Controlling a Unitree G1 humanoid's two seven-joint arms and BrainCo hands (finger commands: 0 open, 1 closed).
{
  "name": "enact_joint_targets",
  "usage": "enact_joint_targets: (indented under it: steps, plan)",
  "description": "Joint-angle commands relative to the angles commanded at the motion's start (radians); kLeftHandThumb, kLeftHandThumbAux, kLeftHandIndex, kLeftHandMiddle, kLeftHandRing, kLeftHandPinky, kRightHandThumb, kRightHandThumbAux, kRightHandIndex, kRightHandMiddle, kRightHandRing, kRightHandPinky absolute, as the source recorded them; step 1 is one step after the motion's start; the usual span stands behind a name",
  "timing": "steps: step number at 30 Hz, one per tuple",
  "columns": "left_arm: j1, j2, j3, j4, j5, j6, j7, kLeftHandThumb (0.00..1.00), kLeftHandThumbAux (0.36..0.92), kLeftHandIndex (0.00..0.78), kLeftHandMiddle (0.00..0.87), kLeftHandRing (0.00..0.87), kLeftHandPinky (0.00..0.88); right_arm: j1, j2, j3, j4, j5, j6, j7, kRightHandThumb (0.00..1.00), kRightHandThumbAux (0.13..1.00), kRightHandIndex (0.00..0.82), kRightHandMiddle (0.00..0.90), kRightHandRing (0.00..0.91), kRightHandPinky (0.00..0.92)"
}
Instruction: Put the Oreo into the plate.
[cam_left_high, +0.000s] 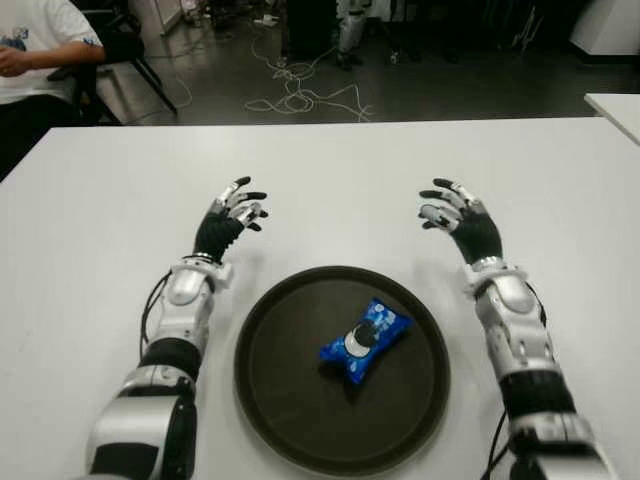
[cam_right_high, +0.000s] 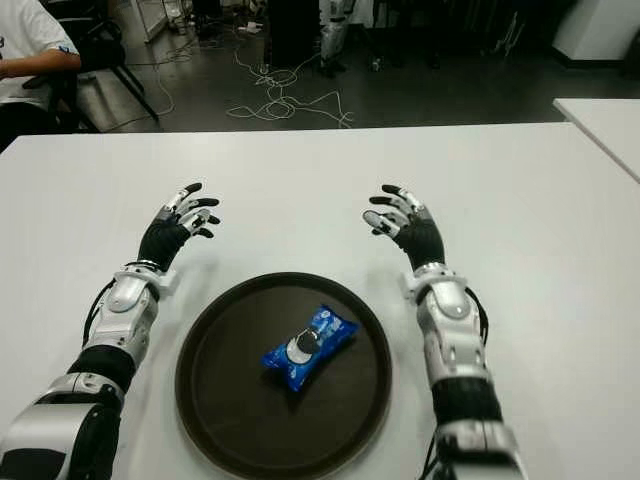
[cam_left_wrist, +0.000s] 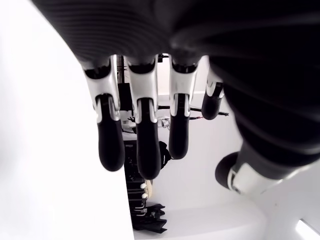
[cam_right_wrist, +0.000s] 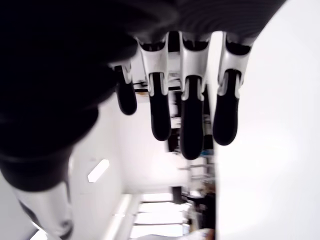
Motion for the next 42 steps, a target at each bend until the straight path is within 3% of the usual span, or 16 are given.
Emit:
enact_joint_targets:
  steps: [11,24,42]
  plan:
    - [0.016,-0.008,0.007,-0.037,-0.023,0.006,-0.021,0.219,0.633,0.114,0.288,0.376,0.459,0.022,0.009,0.010,-0.050,-0.039,-0.007,-0.057,0.003,0.763,0.278,0.423,0.487,0.540]
    - [0.033,-0.019,0.012,-0.083,-0.044,0.035,-0.020,0.239,0.662,0.116,0.288,0.383,0.477,0.023,0.006,0.024,-0.060,-0.092,0.016,-0.109,0.114,0.777,0.280,0.420,0.475,0.534]
    - [0.039,-0.023,0.017,-0.088,-0.036,0.008,-0.010,0.229,0.654,0.113,0.282,0.368,0.469,0.003,0.000,0.020,0.013,-0.097,-0.038,-0.114,0.081,0.787,0.288,0.398,0.445,0.498]
